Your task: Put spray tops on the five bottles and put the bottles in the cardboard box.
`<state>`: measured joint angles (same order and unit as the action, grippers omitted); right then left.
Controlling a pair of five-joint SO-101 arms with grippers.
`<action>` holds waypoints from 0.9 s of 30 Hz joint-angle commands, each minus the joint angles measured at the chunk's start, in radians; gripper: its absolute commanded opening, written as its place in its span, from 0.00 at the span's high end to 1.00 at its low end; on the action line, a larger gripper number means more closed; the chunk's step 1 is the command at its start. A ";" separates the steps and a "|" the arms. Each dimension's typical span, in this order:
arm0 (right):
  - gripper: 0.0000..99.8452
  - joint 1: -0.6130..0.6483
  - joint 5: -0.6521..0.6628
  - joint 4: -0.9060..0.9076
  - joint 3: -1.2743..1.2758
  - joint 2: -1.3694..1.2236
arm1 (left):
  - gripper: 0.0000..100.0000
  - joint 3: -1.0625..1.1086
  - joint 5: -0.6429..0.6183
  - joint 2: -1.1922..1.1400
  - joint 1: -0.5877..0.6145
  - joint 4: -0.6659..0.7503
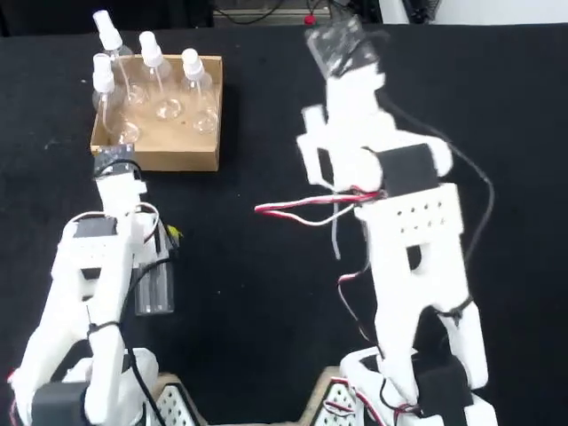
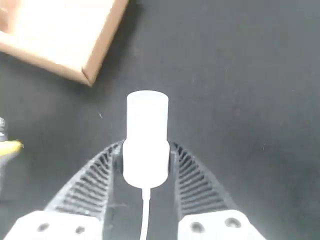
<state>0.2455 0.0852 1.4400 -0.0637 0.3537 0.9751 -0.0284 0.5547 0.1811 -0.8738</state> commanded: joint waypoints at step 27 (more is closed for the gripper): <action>0.99 0.381 -0.196 0.009 -0.742 -0.245 | 0.80 0.315 0.035 0.778 -0.015 0.054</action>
<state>0.5938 -0.1005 1.4891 -0.7050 0.1281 1.2866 0.0023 1.2559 0.1780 -0.8355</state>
